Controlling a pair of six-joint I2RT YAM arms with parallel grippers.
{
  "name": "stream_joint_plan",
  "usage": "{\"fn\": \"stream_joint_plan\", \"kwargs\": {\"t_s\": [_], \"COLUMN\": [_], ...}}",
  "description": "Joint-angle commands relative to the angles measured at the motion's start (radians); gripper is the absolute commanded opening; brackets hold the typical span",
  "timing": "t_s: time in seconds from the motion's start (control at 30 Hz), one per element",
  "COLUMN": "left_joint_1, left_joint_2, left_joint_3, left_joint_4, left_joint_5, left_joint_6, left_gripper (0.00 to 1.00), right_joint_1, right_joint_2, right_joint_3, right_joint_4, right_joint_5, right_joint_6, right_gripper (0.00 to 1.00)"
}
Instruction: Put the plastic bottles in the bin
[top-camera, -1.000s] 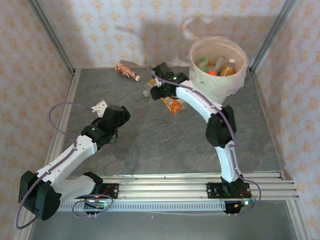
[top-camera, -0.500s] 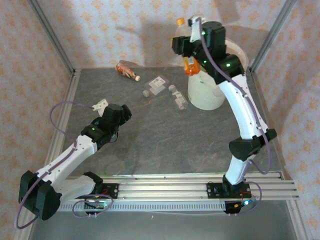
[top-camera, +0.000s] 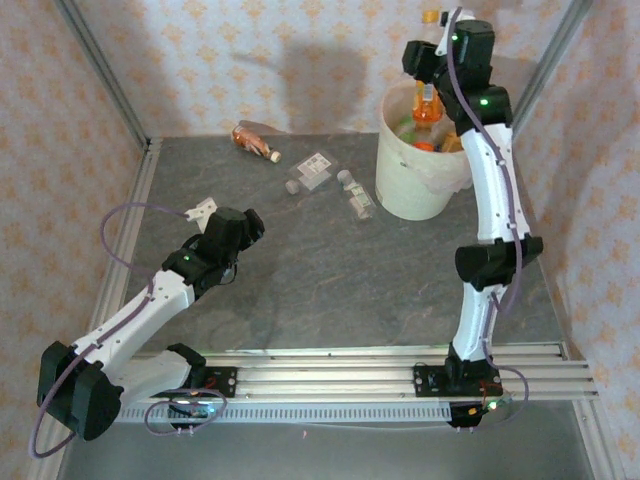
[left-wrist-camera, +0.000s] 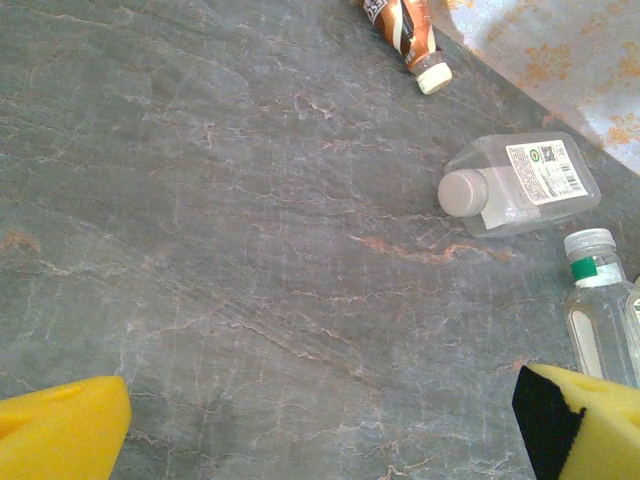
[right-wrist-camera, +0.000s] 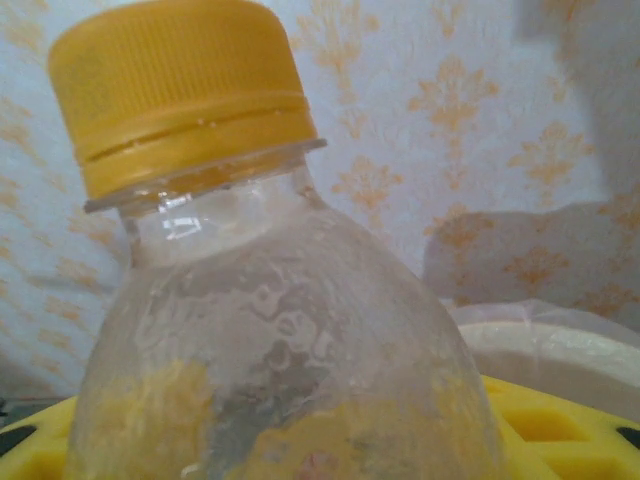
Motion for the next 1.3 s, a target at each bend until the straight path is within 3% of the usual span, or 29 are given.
{"fn": "stream_joint_plan", "kwargs": {"t_s": [0.0,0.33,0.57,0.77,1.0,1.27], "left_joint_1": [0.006,0.006,0.007,0.007,0.008,0.008], "left_joint_2": [-0.014,-0.031,-0.034,-0.01,0.009,0.01], "left_joint_3": [0.001,-0.011,-0.016,-0.005,0.007,0.002], "left_joint_4": [0.0,-0.006,-0.005,0.002,0.006,0.007], "left_joint_5": [-0.016,-0.026,-0.032,-0.02,-0.006,-0.006], "left_joint_6": [0.004,0.001,0.005,0.009,0.007,0.001], "left_gripper": [1.0,1.0,1.0,1.0,1.0,1.0], "right_joint_1": [-0.005,-0.007,-0.007,-0.008,-0.007,-0.007], "right_joint_2": [0.019,-0.071,-0.158,-0.199,-0.252,-0.33], "right_joint_3": [-0.004,-0.28,-0.468,-0.503,-0.548,-0.626], "right_joint_4": [0.024,0.165,0.262,0.249,0.266,0.308], "right_joint_5": [0.03,0.052,0.06,0.043,0.102,0.076], "right_joint_6": [0.005,0.13,0.151,0.138,0.127,0.118], "right_gripper": [0.52,0.56,0.76,0.88,0.94,0.99]}}
